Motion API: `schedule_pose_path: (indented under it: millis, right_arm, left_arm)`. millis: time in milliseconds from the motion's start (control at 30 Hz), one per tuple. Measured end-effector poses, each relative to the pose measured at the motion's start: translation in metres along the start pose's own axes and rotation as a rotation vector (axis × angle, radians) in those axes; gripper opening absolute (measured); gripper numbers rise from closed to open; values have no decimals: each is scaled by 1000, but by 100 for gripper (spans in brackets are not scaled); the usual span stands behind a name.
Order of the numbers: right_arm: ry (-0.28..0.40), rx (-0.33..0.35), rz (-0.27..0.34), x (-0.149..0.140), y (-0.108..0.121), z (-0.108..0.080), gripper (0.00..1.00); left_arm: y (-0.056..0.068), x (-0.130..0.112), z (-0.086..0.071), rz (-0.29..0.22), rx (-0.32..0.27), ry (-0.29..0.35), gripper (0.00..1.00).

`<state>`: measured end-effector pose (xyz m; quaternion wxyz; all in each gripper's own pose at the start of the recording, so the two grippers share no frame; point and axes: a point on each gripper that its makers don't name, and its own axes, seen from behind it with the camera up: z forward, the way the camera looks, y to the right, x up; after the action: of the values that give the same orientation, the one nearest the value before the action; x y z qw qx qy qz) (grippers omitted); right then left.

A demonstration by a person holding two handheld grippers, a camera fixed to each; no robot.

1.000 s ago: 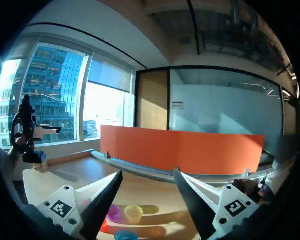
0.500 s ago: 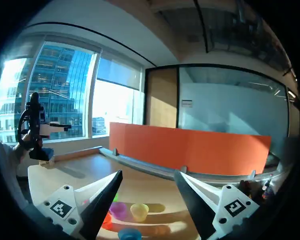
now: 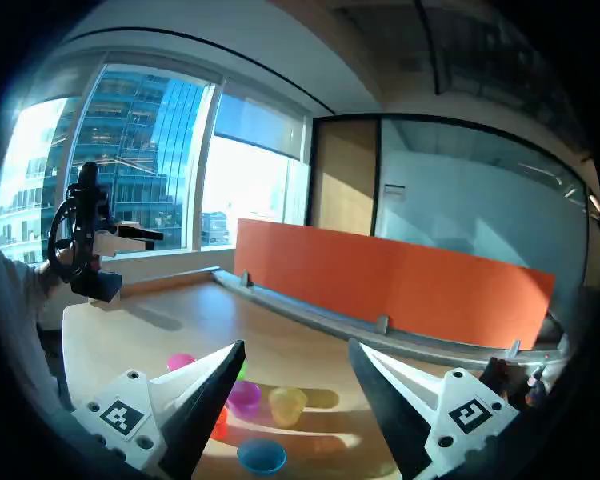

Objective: Pour water

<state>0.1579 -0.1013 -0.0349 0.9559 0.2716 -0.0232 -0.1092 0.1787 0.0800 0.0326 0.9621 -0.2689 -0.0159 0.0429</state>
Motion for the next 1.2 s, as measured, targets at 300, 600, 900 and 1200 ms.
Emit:
schedule_pose_path:
  millis: [300,600,900,1200]
  right_arm:
    - [-40,41,-10,-19,-7,3,100]
    - [-76,77,-8,-43,-14,10,100]
    - [-145,106,-18,-76,-20,22,100]
    - [-217,130,-13,-115,-26,25,100]
  left_arm:
    - [3,-27,13,-6,-51,-58,100]
    - [10,-53,28,9,-98,-116,100]
    - [20,-87,48,27,-155,-184,100]
    - [25,-124,68,34,-201,-269,100]
